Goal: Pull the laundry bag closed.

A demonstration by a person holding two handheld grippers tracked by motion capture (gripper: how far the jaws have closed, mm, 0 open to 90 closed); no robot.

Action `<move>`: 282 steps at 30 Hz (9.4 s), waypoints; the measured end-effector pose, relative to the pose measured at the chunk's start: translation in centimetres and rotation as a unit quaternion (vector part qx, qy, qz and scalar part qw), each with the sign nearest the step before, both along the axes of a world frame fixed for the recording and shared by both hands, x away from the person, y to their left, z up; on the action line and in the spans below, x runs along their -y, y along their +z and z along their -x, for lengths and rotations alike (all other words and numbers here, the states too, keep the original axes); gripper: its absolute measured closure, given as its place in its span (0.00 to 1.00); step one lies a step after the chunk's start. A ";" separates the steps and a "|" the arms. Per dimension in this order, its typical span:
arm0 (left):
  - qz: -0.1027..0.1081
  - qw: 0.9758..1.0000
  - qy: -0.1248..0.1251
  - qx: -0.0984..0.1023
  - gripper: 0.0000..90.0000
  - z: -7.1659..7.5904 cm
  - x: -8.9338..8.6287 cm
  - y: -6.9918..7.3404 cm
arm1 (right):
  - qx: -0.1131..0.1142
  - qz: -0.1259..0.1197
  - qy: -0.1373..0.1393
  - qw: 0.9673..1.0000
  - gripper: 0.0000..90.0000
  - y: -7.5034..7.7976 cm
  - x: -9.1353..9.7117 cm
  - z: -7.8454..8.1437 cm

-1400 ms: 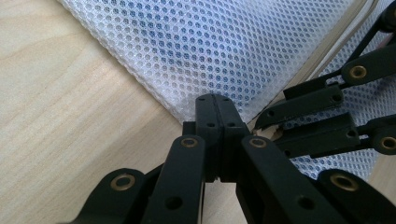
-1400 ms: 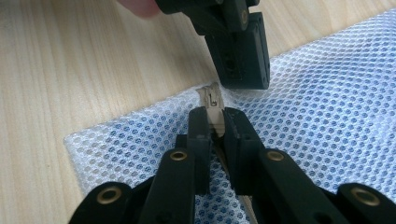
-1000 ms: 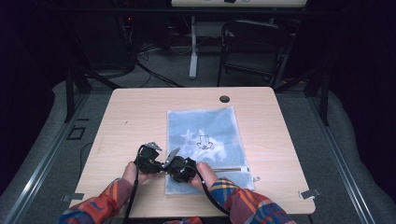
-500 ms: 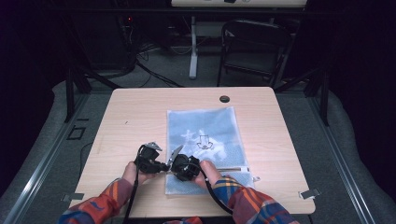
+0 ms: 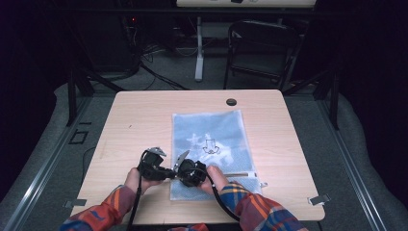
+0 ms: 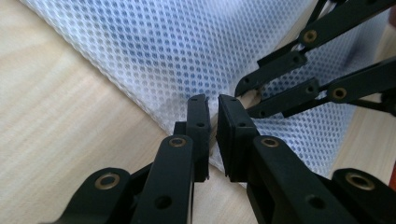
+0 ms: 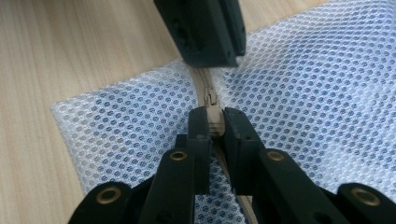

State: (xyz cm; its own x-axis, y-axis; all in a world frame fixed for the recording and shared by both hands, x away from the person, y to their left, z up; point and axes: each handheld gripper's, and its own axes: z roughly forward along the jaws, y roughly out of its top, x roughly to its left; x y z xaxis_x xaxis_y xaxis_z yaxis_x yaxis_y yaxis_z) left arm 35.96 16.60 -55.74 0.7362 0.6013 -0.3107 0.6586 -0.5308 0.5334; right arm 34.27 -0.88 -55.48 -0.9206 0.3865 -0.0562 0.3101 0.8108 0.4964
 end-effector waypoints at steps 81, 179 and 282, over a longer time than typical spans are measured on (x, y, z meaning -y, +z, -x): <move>-0.005 1.000 -0.005 -0.009 0.96 -0.2 0.2 -1.0 | 0.002 0.059 -0.012 0.998 0.91 0.9 2.3 0.1; -0.009 1.000 -0.009 -0.008 0.96 -0.2 0.2 -0.9 | -0.011 0.098 -0.070 0.993 0.91 1.3 9.4 -0.1; -0.010 1.000 -0.011 -0.007 0.96 -0.2 0.3 -0.9 | -0.011 0.082 -0.079 0.993 0.81 0.8 14.6 -0.8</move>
